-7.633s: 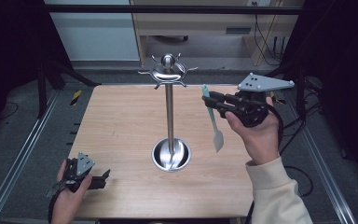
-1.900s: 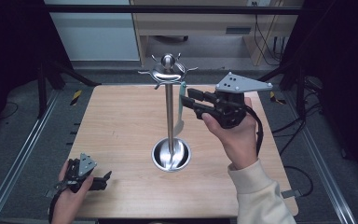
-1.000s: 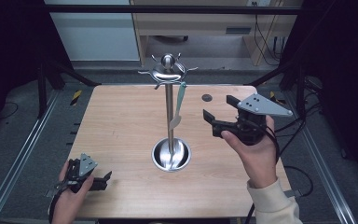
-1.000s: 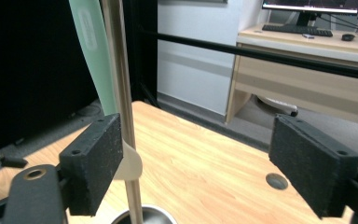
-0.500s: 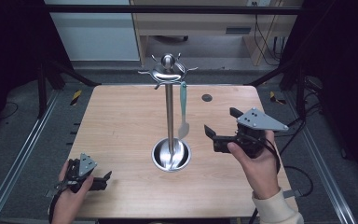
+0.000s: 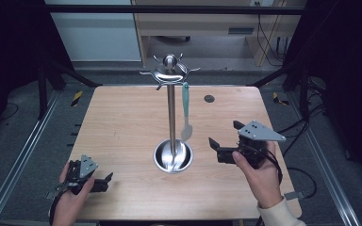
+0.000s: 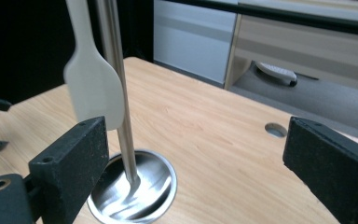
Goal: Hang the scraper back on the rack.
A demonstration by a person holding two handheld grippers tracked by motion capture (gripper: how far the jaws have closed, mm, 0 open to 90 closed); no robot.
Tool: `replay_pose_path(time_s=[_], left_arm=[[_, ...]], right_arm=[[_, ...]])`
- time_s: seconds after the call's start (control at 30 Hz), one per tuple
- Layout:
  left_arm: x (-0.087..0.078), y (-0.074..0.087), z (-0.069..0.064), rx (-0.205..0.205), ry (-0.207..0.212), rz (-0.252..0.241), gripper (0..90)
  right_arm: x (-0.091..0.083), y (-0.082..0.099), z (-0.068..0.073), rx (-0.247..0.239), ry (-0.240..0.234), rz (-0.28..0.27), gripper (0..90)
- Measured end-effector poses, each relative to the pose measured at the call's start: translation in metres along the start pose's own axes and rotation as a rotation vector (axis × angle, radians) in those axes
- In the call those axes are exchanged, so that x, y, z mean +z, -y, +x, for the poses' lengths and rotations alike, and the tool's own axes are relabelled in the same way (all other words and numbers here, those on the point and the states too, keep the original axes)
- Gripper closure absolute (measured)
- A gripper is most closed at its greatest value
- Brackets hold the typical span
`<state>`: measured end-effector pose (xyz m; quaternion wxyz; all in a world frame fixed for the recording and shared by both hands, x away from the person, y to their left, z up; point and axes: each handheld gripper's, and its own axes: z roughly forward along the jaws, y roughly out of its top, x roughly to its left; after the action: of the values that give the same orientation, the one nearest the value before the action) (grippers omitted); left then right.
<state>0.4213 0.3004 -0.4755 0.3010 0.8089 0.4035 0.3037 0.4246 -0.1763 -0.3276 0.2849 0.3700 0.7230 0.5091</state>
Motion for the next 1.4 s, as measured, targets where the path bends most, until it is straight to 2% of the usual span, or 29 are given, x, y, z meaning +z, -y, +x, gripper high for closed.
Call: replay_pose_path(time_s=[0.2, 0.43, 0.93, 1.4], left_arm=[[0.0, 0.0, 0.0, 0.0, 0.0, 0.0, 2.7], [0.0, 0.0, 0.0, -0.001, 0.0, 0.0, 2.7], [0.0, 0.0, 0.0, 0.0, -0.001, 0.001, 2.6], [0.0, 0.0, 0.0, 0.0, -0.001, 0.0, 2.7]], right_arm=[[0.003, 0.014, -0.003, 0.002, 0.017, 0.029, 7.9], [0.004, 0.028, -0.005, 0.007, 0.027, 0.03, 8.5], [0.008, 0.057, -0.013, 0.003, 0.055, 0.09, 8.4], [0.023, 0.081, -0.022, 0.011, 0.067, 0.149, 8.7]])
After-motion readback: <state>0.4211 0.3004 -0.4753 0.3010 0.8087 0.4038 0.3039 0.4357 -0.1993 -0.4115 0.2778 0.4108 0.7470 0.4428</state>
